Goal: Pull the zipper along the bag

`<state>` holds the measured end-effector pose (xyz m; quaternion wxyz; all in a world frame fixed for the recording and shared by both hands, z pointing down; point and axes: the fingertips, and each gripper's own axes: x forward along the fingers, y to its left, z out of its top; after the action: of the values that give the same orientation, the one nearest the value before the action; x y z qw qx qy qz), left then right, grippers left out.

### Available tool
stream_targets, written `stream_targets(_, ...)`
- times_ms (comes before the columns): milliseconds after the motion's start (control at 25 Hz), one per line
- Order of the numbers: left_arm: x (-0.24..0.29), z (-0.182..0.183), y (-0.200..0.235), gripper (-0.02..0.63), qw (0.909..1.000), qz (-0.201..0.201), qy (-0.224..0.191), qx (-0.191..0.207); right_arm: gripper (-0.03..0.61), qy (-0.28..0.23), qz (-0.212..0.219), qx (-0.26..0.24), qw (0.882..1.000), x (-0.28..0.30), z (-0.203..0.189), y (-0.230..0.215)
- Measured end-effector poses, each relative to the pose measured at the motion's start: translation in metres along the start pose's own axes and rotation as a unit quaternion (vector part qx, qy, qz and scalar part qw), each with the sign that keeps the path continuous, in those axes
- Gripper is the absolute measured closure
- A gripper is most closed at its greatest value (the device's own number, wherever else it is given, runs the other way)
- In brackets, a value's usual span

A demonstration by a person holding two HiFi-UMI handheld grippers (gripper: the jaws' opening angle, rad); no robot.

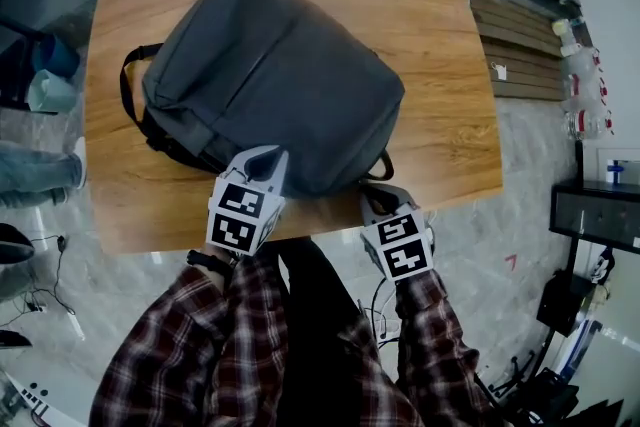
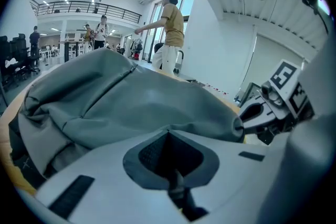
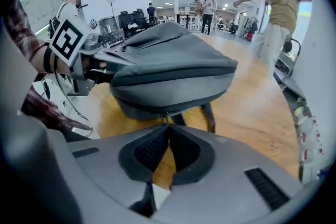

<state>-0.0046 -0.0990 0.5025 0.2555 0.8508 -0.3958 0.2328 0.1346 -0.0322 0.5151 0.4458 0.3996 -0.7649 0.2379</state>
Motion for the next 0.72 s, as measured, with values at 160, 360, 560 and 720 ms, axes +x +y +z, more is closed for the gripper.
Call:
stream_targets(160,-0.001,-0.001,0.001,0.604,1.0,-0.002,-0.001,0.001,0.561,-0.005,-0.027,0.041,0.999,0.002,0.006,-0.05)
stream_targets(360,0.001,-0.002,0.001,0.604,0.9999,-0.009,0.008,-0.009,0.563,-0.009,-0.027,0.06,0.998,0.005,0.006,-0.048)
stream_targets(560,0.009,-0.002,0.011,0.604,0.9978,-0.04,0.052,0.007,0.563,-0.011,-0.005,0.078,0.997,0.004,0.0,-0.027)
stream_targets(720,0.014,0.007,0.039,0.603,0.9931,-0.028,0.096,0.062,0.563,-0.016,0.036,0.084,0.996,0.005,0.0,0.013)
